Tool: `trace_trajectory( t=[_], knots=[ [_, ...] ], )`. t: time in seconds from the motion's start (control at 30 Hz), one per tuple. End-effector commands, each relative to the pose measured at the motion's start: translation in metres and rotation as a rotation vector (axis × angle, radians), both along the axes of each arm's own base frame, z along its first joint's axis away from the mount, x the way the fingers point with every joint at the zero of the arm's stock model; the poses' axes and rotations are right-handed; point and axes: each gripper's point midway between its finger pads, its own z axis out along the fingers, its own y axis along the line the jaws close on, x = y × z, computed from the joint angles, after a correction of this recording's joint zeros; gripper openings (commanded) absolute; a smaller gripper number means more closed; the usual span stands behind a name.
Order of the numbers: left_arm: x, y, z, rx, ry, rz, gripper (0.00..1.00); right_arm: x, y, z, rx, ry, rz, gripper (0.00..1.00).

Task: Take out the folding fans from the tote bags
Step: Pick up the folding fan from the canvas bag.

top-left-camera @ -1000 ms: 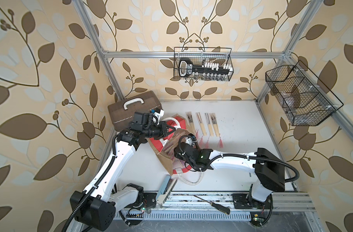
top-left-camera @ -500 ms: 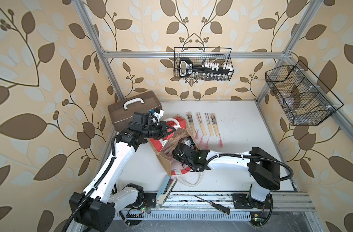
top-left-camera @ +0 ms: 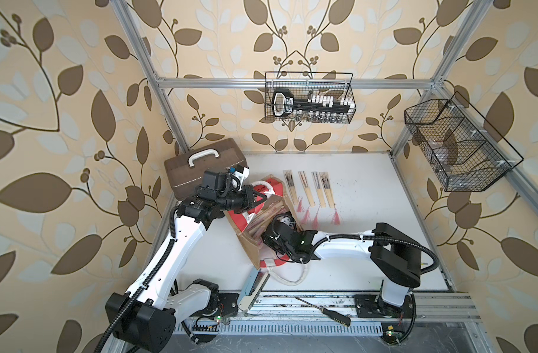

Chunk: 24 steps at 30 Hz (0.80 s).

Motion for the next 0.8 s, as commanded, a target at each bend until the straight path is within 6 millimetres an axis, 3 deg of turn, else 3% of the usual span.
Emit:
trace_trajectory(
  t=[0.0, 0.3, 0.43, 0.77],
  knots=[
    [-0.003, 0.0, 0.017, -0.002, -0.072, -0.019, 0.0, -0.003, 0.001, -0.011, 0.026, 0.046, -0.019, 0.23],
    [-0.004, 0.004, 0.016, 0.027, -0.083, -0.004, 0.0, -0.011, -0.003, 0.028, 0.046, -0.01, 0.006, 0.11],
    [-0.004, 0.005, 0.015, 0.033, -0.09, 0.001, 0.0, -0.018, -0.008, 0.04, 0.071, -0.017, 0.016, 0.1],
    [-0.003, 0.007, 0.01, 0.047, -0.097, 0.012, 0.0, -0.041, -0.013, 0.095, 0.13, -0.078, 0.143, 0.1]
  ],
)
